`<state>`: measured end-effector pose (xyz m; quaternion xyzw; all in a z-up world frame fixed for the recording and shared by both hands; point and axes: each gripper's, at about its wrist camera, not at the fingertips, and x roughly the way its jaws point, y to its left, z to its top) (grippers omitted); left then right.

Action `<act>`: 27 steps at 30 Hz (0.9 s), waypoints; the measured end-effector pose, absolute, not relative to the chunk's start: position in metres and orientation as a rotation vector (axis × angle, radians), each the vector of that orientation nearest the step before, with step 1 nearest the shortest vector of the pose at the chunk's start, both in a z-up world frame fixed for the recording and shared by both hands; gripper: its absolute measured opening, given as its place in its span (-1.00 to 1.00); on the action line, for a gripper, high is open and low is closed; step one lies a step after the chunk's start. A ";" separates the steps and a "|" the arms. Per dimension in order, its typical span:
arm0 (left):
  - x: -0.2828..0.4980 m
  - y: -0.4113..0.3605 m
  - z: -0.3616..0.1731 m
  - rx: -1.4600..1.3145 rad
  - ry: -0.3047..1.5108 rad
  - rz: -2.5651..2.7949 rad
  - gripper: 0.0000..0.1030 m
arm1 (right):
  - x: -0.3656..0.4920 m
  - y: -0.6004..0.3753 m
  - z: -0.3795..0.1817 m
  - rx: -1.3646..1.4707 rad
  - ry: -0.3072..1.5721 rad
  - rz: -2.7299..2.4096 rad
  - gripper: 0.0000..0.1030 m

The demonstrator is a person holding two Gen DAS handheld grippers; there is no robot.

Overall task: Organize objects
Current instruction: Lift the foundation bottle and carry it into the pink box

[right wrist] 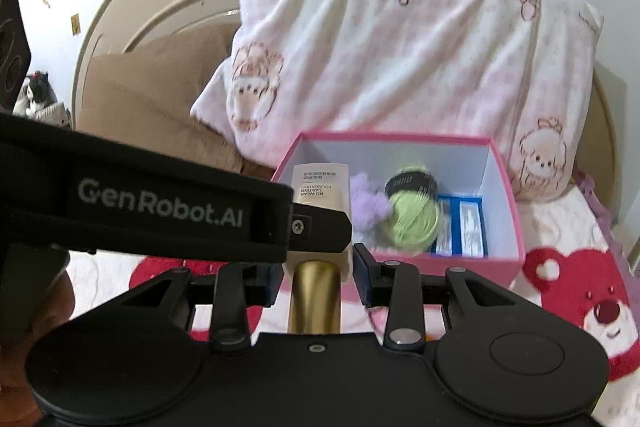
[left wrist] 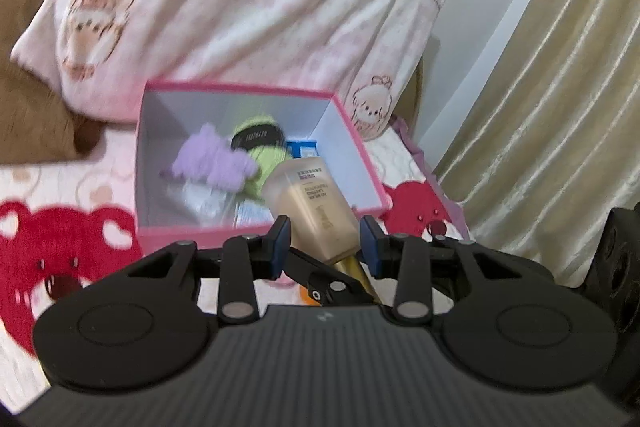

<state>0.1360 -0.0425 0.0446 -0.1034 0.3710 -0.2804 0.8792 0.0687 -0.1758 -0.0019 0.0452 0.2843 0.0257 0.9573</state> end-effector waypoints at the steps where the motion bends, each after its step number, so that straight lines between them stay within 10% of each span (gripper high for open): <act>1: 0.144 -0.047 0.048 -0.216 0.771 -0.591 -0.31 | 0.075 -0.180 0.001 0.084 0.569 0.042 -0.21; 27: 0.315 -0.151 -0.040 -0.272 0.903 -0.680 -0.30 | 0.214 -0.285 -0.068 0.058 0.721 -0.192 -0.21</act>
